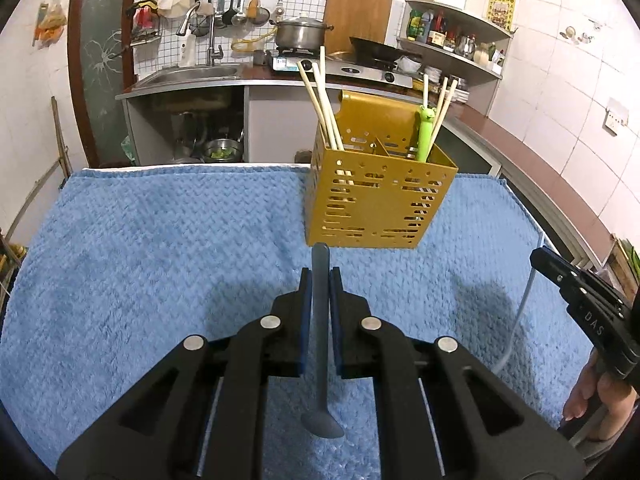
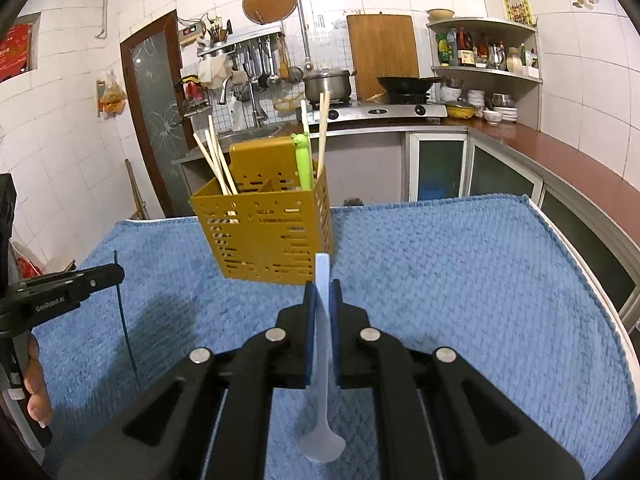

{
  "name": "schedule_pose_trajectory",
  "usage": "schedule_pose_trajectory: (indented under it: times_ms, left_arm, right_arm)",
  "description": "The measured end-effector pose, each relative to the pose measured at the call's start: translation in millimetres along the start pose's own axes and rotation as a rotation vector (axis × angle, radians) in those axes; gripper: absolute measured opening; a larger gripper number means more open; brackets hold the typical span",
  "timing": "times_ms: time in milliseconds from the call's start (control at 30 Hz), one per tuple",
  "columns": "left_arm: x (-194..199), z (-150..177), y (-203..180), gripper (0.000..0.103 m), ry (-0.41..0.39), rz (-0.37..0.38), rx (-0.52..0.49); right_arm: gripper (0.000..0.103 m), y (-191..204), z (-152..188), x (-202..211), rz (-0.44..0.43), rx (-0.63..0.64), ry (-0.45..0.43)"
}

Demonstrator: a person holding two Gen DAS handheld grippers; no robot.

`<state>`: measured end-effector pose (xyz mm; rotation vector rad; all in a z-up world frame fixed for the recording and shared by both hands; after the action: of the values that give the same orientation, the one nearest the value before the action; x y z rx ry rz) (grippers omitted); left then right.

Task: Organize utensils
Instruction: 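Lift both spoons upright and lower them into the yellow holder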

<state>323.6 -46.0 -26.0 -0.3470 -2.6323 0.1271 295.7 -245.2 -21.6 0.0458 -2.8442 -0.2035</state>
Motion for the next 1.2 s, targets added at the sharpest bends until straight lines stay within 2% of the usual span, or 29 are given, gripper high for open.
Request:
schedule_pose_trajectory:
  times_ms: [267,467,800,1200]
  left_arm:
    - [3,-6,-5,0.007,-0.035,0.004,-0.019]
    - [7,-17,-3,0.007,-0.062,0.015,-0.011]
    - [10,-55,-7,0.006,-0.127,0.025,-0.022]
    - [12,-92,-16,0.002,-0.173,0.046,-0.038]
  right_arm:
    - [0.007,9,-6,0,-0.002,0.018,-0.021]
    - [0.007,14,-23,1,-0.003,0.025,-0.058]
    - [0.007,22,-59,-4,-0.005,0.050,-0.107]
    - [0.007,23,-86,-12,-0.008,0.071,-0.134]
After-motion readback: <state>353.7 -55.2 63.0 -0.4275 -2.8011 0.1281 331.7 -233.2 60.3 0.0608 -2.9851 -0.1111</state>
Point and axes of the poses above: each gripper's, at about its wrist camera, not at the fingertips, and x roughly against the way its jaws point, y to its left, z to its underside, the point moved 9 cm from there along -x, roughly the way its jaws point, and after that the axes turned 14 degrees about -y, right-handed, at the moved point
